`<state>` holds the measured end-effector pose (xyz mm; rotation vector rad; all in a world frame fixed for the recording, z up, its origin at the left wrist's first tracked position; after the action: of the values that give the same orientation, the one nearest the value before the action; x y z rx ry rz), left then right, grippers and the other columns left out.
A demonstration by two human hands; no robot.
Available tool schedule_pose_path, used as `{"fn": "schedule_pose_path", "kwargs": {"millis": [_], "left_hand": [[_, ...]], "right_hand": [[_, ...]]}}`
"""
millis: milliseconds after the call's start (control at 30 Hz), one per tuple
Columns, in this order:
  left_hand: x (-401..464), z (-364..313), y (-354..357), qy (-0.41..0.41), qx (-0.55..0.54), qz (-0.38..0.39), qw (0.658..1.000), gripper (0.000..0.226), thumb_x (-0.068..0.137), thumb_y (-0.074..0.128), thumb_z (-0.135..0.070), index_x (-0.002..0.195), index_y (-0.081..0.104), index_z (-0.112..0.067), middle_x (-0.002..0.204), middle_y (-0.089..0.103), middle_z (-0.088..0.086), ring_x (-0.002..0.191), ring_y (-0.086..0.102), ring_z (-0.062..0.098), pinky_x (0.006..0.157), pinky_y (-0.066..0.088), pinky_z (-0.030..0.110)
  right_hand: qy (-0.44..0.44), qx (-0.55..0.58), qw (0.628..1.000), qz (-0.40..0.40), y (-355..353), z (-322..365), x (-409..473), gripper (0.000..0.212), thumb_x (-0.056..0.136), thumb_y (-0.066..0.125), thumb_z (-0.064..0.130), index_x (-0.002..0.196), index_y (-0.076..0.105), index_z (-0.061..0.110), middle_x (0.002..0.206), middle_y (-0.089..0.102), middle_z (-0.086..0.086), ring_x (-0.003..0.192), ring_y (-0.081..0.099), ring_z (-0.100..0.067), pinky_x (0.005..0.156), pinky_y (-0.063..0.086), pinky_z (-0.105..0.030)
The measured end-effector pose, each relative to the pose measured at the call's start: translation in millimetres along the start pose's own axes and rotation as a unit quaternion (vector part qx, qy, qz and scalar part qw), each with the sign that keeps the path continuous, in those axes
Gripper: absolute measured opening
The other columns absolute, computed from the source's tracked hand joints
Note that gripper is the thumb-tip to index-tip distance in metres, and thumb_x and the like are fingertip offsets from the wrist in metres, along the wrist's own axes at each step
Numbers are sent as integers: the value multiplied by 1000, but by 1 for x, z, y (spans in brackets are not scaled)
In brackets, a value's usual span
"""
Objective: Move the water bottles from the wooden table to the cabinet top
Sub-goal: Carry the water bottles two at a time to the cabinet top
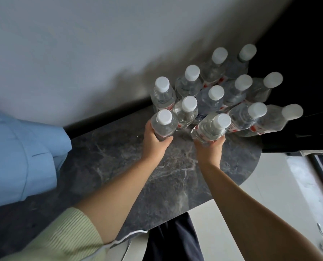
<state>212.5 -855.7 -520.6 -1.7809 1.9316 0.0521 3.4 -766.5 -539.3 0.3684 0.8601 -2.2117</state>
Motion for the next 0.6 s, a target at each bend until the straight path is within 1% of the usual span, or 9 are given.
{"fn": "schedule_pose_path", "kwargs": {"millis": [67, 133, 167, 233, 333, 400, 500, 567, 600], "left_hand": [[-7, -6, -1, -7, 0, 16, 1000, 75, 71, 78, -2, 128, 35, -24, 123, 51, -5, 112, 54, 9, 93, 42, 12], [-15, -14, -5, -22, 11, 23, 999, 84, 72, 79, -5, 138, 30, -18, 137, 46, 2, 125, 47, 16, 107, 39, 30], [-19, -19, -9, -32, 21, 21, 999, 93, 72, 80, -7, 145, 24, -15, 144, 41, 5, 131, 42, 17, 111, 34, 33], [-31, -39, -19, -31, 34, 17, 999, 100, 73, 80, -12, 150, 16, -15, 150, 34, 6, 137, 35, 17, 115, 29, 36], [-44, -78, -33, 18, 59, 13, 998, 100, 75, 80, -16, 151, 15, -14, 154, 27, 7, 141, 28, 17, 116, 24, 33], [-51, -108, -43, 61, 84, -3, 995, 97, 75, 79, -18, 150, 18, -12, 154, 26, 7, 142, 25, 17, 113, 20, 25], [-64, -158, -50, 125, 128, -15, 984, 89, 80, 75, -26, 149, 21, -12, 152, 28, 10, 141, 27, 20, 105, 19, 17], [-73, -193, -47, 161, 161, 11, 974, 85, 83, 71, -30, 149, 21, -12, 151, 28, 12, 138, 30, 20, 103, 20, 14], [-76, -210, -43, 181, 184, 30, 966, 83, 84, 70, -31, 149, 21, -12, 152, 26, 12, 139, 29, 21, 107, 21, 16]], "right_hand": [[-2, -4, 1000, 7, -7, 5, -9, 90, 77, 78, 19, 147, 22, 13, 142, 44, -14, 127, 47, -31, 105, 42, -47], [-3, -5, 1000, 17, -13, 10, -20, 91, 77, 78, 18, 148, 21, 15, 143, 44, -14, 126, 49, -31, 104, 43, -48], [-5, -5, 1000, 23, -17, 14, -26, 91, 78, 78, 18, 149, 21, 16, 143, 43, -14, 125, 50, -31, 103, 44, -46], [-19, -7, 999, 35, -28, 29, -40, 92, 78, 78, 18, 150, 20, 18, 144, 41, -14, 124, 50, -29, 101, 44, -38], [-65, -24, 996, 62, -46, 56, -58, 95, 78, 79, 20, 151, 19, 25, 148, 32, -9, 119, 43, -15, 95, 37, -26], [-119, -56, 988, 76, -61, 82, -69, 93, 79, 78, 23, 151, 19, 26, 151, 28, -8, 127, 38, -16, 97, 30, -23], [-211, -132, 965, 85, -86, 126, -86, 90, 83, 74, 25, 152, 17, 21, 154, 25, -9, 140, 30, -23, 105, 30, -29], [-253, -187, 945, 93, -101, 157, -96, 85, 86, 71, 28, 152, 19, 23, 156, 21, -6, 140, 30, -24, 110, 35, -36], [-276, -228, 929, 96, -106, 172, -97, 81, 87, 70, 30, 152, 21, 24, 158, 19, -6, 142, 28, -26, 113, 32, -41]]}}
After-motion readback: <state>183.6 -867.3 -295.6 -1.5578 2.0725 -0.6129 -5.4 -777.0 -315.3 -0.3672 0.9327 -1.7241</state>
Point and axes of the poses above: each hand's wrist, its own x-axis towards the middle knuckle, its own y-axis out of the palm, z = x × y, the point moved 9 cm from there along x, towards the middle knuckle
